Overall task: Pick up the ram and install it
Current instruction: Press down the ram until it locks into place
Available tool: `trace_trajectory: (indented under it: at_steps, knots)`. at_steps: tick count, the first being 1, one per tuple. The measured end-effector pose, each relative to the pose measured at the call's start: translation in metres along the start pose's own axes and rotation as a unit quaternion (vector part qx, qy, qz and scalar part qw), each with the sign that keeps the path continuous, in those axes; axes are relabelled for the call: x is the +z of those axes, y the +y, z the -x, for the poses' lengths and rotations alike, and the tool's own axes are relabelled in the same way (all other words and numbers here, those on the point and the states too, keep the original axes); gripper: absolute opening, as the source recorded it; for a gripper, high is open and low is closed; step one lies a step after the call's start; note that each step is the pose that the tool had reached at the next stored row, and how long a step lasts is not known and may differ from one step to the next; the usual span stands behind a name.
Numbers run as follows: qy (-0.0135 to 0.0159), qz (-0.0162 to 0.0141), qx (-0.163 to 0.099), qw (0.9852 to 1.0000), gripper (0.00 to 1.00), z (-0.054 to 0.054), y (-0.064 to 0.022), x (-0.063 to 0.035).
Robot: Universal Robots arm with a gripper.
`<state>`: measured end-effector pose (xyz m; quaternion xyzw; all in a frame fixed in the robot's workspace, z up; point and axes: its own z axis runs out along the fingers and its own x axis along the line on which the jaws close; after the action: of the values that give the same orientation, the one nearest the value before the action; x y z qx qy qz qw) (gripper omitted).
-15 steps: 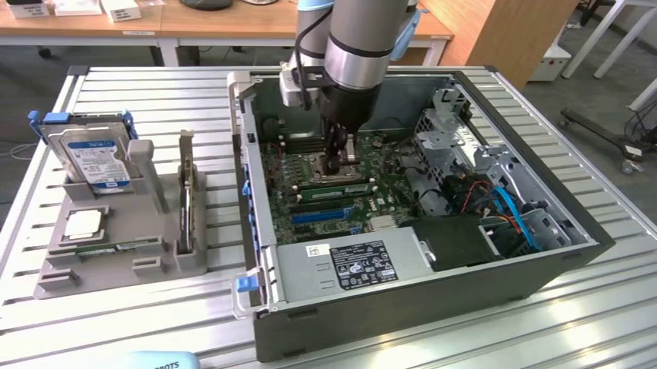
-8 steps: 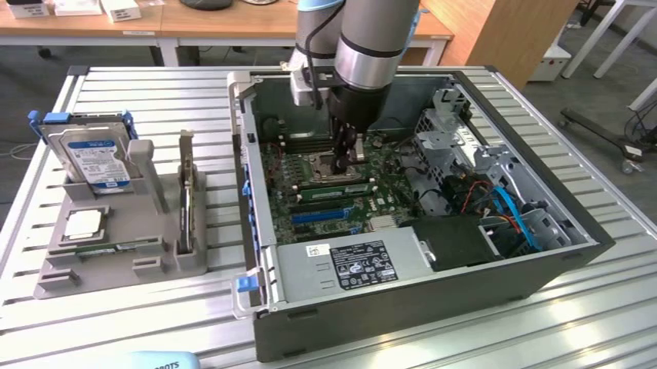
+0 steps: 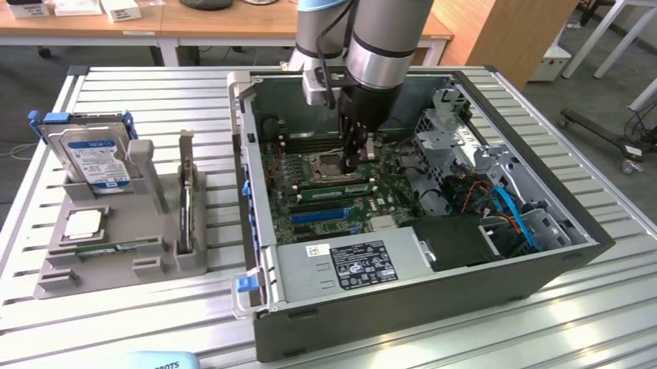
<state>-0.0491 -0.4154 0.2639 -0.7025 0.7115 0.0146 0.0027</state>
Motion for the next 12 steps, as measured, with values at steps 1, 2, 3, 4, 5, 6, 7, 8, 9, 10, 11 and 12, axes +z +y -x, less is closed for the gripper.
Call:
trace_trajectory:
  at_steps: [1,2,3,4,5,6,7,8,9,10,11,12]
  knots:
    - [0.0,0.0,0.0,1.0,0.1,0.0,-0.0016,0.0]
    - [0.0,0.0,0.0,1.0,0.1,0.0,-0.0024,0.0]
    - [0.0,0.0,0.0,1.0,0.1,0.0,-0.0025,-0.0001]
    - [0.0,0.0,0.0,1.0,0.1,0.0,-0.0024,0.0]
    - [0.0,0.0,0.0,1.0,0.1,0.0,-0.0025,-0.0001]
    - [0.0,0.0,0.0,1.0,0.1,0.0,-0.0025,0.0]
    - [0.0,0.0,0.0,1.0,0.1,0.0,-0.0025,0.0]
    - [0.0,0.0,0.0,1.0,0.1,0.0,-0.0025,-0.0001]
    - [0.0,0.0,0.0,1.0,0.1,0.0001,-0.0025,-0.0001]
    - [0.0,0.0,0.0,1.0,0.1,0.0,-0.0025,0.0]
    - [0.0,0.0,0.0,1.0,0.1,0.0,-0.0025,0.0]
    - [0.0,0.0,0.0,1.0,0.1,0.0,-0.0025,0.0]
